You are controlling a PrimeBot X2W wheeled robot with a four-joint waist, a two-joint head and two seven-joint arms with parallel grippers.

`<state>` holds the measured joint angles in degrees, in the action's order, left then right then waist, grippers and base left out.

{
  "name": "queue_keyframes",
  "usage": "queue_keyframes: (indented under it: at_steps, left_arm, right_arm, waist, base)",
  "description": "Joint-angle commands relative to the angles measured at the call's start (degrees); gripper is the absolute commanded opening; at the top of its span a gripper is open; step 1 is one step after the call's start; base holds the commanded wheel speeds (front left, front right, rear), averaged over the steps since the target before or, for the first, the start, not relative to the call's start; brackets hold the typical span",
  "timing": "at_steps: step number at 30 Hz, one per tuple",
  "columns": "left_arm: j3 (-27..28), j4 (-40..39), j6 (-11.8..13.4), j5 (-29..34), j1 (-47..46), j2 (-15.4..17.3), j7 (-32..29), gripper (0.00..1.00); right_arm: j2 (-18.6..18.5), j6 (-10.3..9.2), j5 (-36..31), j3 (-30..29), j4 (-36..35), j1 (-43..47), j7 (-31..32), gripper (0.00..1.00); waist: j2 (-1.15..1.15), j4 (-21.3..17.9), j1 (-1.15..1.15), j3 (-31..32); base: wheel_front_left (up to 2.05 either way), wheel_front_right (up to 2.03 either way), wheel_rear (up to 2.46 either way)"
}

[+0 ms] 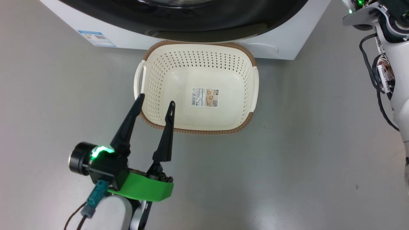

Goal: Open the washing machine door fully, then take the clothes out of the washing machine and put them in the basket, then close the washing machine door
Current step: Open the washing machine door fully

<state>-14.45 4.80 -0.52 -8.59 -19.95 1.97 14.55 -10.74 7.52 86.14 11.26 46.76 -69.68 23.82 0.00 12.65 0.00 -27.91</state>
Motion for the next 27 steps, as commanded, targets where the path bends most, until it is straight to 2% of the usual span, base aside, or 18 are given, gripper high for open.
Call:
queue_keyframes:
  at_steps: [1, 12, 27]
  left_arm:
    - [1.66, -1.75, 0.35, 0.13, -1.03, 0.91, 0.45, 1.0]
    - [2.05, -1.33, 0.36, 0.46, -1.27, 0.91, 0.45, 1.0]
    - [2.59, -0.07, 0.38, 0.25, -0.6, 0.91, 0.45, 1.0]
  right_arm:
    - [1.69, -0.03, 0.04, 1.18, -1.49, -0.87, 1.36, 0.0]
    - [1.88, -0.03, 2.89, 3.08, -5.98, 1.13, 8.79, 0.0]
    - [2.9, -0.03, 3.43, 6.65, -9.81, 6.1, 14.66, 0.0]
  waist:
    - [0.0, -0.1, 0.0, -0.24]
    - [0.0, -1.17, 0.0, 0.19]
    - [0.0, -2.91, 0.0, 3.01]
  base:
    - [0.0, 0.0, 0.0]
    - [0.0, 0.0, 0.0]
    - [0.0, 0.0, 0.0]
